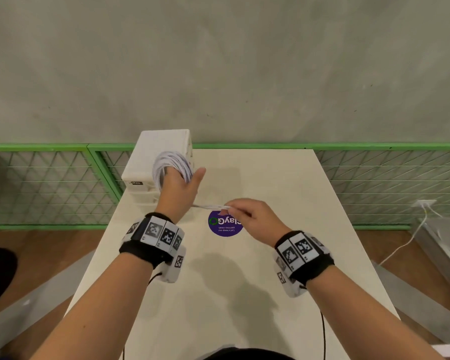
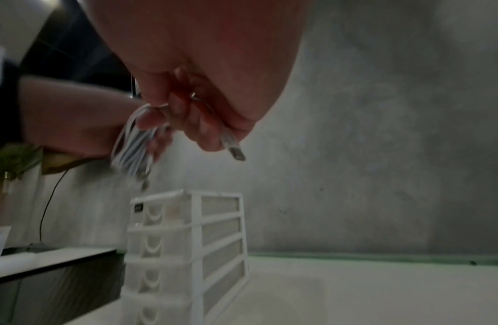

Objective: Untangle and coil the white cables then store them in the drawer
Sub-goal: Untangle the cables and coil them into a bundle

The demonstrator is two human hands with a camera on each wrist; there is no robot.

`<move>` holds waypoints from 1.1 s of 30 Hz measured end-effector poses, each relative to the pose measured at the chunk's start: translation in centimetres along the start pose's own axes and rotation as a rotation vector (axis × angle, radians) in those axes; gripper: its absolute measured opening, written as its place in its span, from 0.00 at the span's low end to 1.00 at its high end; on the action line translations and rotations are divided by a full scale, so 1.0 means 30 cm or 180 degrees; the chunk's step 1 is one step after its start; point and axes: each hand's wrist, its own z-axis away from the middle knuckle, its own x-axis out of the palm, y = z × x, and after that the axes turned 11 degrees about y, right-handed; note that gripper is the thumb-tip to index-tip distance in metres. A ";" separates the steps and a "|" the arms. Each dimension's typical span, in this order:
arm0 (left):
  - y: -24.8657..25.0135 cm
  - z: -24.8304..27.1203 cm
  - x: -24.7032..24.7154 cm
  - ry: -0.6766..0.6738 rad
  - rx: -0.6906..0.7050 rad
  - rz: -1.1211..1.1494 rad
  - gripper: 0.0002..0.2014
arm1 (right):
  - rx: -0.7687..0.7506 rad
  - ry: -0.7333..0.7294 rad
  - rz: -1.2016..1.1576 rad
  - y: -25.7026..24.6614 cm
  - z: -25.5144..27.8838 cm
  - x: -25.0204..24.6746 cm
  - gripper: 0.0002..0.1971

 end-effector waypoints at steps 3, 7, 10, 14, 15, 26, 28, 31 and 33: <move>0.000 0.058 0.025 -0.0810 -0.0127 0.0149 0.34 | -0.0303 0.0102 0.0020 -0.058 -0.040 -0.033 0.10; 0.049 0.126 0.036 -0.2018 -0.0636 0.0416 0.39 | -0.0333 0.0305 -0.0045 -0.103 -0.065 -0.063 0.06; 0.071 0.142 0.029 -0.2570 -0.0901 0.0873 0.42 | -0.0272 0.0464 -0.0152 -0.101 -0.069 -0.084 0.08; 0.120 0.141 0.012 -0.2717 -0.0687 0.1283 0.30 | -0.0331 0.0399 -0.0060 -0.090 -0.069 -0.080 0.12; 0.132 0.140 0.006 -0.2702 -0.0677 0.1376 0.25 | -0.0315 0.0405 -0.0153 -0.093 -0.067 -0.079 0.13; 0.235 0.153 0.057 -0.3141 -0.0712 0.1897 0.15 | 0.0095 0.0885 -0.1698 -0.146 -0.004 -0.154 0.14; 0.246 0.161 0.084 -0.3131 -0.0699 0.1837 0.17 | 0.0163 0.1196 -0.1699 -0.141 0.008 -0.162 0.14; 0.271 0.183 0.126 -0.2947 -0.0723 0.1722 0.20 | 0.0334 0.1529 -0.1653 -0.127 0.017 -0.176 0.14; 0.281 0.196 0.150 -0.2635 -0.0704 0.1649 0.21 | 0.0432 0.1691 -0.1622 -0.115 0.019 -0.186 0.14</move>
